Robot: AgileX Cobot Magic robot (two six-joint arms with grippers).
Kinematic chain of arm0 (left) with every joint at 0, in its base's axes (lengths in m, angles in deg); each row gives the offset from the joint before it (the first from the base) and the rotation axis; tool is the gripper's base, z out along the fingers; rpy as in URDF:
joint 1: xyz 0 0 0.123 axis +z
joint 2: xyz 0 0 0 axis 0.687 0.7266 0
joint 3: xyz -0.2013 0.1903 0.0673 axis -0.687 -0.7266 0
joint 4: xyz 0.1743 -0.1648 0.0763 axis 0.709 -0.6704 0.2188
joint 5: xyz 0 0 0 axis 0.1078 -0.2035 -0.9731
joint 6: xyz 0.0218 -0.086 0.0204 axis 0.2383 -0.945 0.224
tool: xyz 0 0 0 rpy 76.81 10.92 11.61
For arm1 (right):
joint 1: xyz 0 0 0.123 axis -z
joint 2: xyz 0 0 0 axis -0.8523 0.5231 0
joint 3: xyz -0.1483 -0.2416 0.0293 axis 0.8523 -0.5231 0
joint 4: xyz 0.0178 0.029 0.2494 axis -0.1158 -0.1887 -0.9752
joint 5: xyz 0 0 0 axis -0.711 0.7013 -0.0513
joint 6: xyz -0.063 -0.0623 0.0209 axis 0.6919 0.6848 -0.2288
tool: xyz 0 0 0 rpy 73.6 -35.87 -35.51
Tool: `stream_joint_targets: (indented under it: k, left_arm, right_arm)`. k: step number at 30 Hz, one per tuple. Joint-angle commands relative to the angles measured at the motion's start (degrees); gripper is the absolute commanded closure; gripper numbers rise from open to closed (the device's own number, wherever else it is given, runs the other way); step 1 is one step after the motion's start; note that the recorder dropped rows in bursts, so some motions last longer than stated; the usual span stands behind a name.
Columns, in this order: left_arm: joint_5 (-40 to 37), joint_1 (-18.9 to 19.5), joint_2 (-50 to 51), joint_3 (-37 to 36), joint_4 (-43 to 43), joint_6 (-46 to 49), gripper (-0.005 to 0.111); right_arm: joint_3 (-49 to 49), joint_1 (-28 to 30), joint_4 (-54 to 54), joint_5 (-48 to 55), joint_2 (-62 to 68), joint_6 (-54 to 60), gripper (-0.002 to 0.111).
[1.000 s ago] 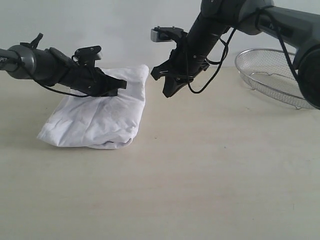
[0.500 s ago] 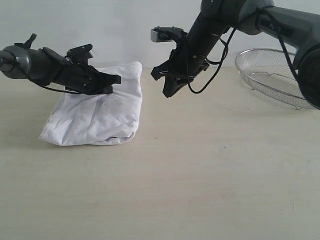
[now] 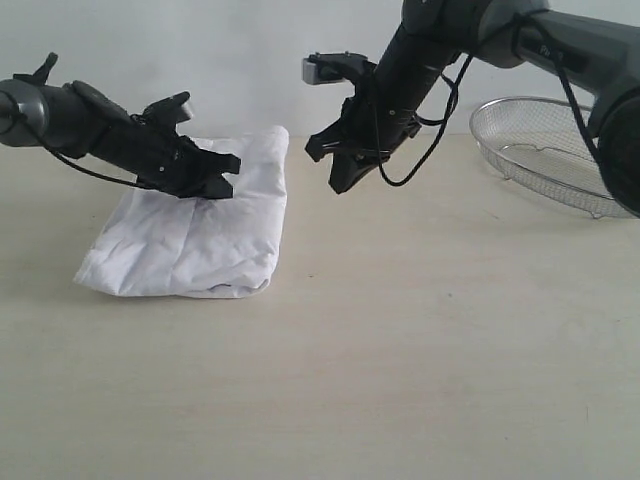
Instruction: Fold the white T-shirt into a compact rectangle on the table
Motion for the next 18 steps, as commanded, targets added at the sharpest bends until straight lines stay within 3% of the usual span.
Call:
stream_joint_targets:
  k: [1, 7, 12, 18]
  left_arm:
    - [-6.11, -0.49, -8.24, -1.48, 9.66, -5.41, 0.102]
    - [-5.89, -0.49, -25.75, -11.85, 17.61, -9.04, 0.102]
    - [0.16, -0.49, -43.96, -29.27, 18.01, -9.84, 0.102]
    - [5.54, -0.49, -58.73, -44.39, 17.90, -11.49, 0.102]
  right_arm:
    - [0.12, 0.12, 2.96, 0.26, -4.23, 0.08, 0.109]
    - [-3.94, 0.12, 3.69, 0.26, -12.30, -0.08, 0.109]
    - [-23.27, 2.94, 2.04, 0.26, -26.45, -0.21, 0.109]
    - [-39.97, 3.64, 1.11, -4.00, -40.14, -0.36, 0.109]
